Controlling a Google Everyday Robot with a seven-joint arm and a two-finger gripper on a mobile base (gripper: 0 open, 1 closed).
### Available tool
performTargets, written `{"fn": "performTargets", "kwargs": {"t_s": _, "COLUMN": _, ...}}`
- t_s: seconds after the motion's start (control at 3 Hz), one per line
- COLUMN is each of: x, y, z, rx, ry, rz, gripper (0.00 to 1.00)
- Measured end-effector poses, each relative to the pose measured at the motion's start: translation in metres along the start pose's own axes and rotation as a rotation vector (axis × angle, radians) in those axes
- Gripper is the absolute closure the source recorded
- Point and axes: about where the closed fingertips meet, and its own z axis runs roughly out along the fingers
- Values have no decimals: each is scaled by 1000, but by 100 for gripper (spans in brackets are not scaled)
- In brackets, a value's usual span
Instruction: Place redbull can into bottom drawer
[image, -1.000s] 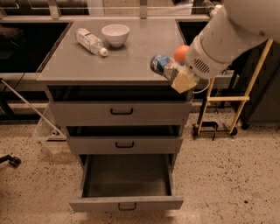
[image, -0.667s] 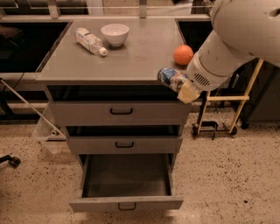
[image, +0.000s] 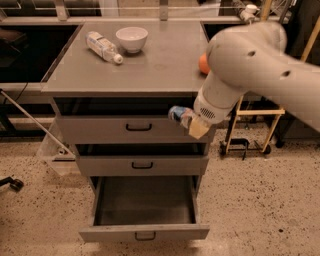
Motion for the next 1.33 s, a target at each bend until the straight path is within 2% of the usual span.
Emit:
{"fn": "performTargets", "kwargs": {"t_s": 0.33, "x": 8, "y": 18, "z": 73, "rx": -14, "ry": 123, "rz": -59, "gripper": 100}}
{"fn": "performTargets", "kwargs": {"t_s": 0.67, "x": 16, "y": 16, "z": 78, "rx": 6, "ry": 151, "rz": -75, "gripper": 100}}
{"fn": "performTargets", "kwargs": {"t_s": 1.0, "x": 15, "y": 16, "z": 78, "rx": 5, "ry": 150, "rz": -75, "gripper": 100}}
{"fn": "performTargets", "kwargs": {"t_s": 1.33, "x": 22, "y": 11, "z": 109, "rx": -24, "ry": 165, "rz": -39, "gripper": 100}}
